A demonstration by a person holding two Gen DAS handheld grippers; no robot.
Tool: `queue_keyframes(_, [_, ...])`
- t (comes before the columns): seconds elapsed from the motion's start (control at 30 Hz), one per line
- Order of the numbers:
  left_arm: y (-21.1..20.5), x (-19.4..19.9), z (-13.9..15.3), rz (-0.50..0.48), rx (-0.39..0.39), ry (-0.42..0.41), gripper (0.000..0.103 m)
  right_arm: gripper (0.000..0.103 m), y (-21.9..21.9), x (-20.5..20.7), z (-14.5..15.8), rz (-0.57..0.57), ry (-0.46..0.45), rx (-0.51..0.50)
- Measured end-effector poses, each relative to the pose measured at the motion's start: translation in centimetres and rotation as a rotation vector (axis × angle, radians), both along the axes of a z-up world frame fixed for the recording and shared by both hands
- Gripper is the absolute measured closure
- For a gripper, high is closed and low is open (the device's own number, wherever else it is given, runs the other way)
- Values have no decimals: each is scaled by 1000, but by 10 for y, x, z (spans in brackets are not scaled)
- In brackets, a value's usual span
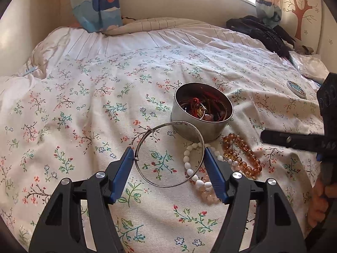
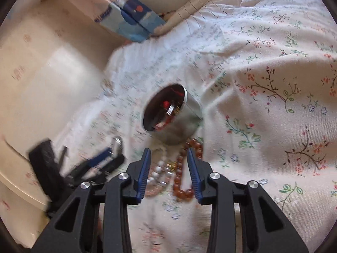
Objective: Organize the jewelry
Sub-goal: 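Lift the amber bead bracelet with the right tool, then carry the amber bracelet over the silver tin and open the right tool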
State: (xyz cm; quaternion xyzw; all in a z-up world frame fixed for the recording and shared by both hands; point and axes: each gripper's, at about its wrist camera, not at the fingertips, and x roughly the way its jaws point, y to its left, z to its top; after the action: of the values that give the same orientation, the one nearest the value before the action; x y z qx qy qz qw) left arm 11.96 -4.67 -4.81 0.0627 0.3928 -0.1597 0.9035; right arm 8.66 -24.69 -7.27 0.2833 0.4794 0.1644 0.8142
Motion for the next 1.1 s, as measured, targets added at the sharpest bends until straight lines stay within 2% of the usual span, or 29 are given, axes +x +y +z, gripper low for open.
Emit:
queue_keyframes(0.07, [0,0,0,-2,0,0,39,67,7,5,-7,28,20,-25])
queue_keyframes(0.17, [-1,0,0,-6,0,0,39,67,4,12,-23,41,55,58])
queue_keyframes(0.2, [-1,0,0,-6,0,0,39,70,3,14,-29,36,76,45])
queue_keyframes(0.23, [-1,0,0,-5,-1,1,39,70,4,15,-33,30,102,-22])
queue_keyframes(0.27, [-1,0,0,-4,-2,1,39,80,6,15,-32,32,105,-69])
queue_keyframes(0.3, [-1,0,0,-4,-3,1,39,82,7,15,-30,33,93,-93])
queue_keyframes(0.43, [-1,1,0,-7,-5,2,39,81,27,13,-29,96,89,-233])
queue_keyframes(0.5, [-2,0,0,-8,-4,2,39,82,32,11,-28,116,86,-257])
queue_keyframes(0.53, [-2,0,0,-9,-4,2,39,84,29,10,-28,112,88,-236])
queue_keyframes(0.57, [-1,0,0,-8,-6,2,39,90,23,10,-30,96,95,-183])
queue_keyframes(0.7, [0,0,1,-3,-14,-1,39,90,-14,6,-35,9,84,211])
queue_keyframes(0.8, [0,1,1,1,-12,2,39,90,-28,1,-31,-20,18,413])
queue_keyframes(0.93, [-1,2,0,0,-8,4,39,90,-36,-2,-31,-40,-16,539])
queue_keyframes(1.1, [-1,2,3,-2,-21,-14,39,90,-42,-2,-15,-58,-126,650])
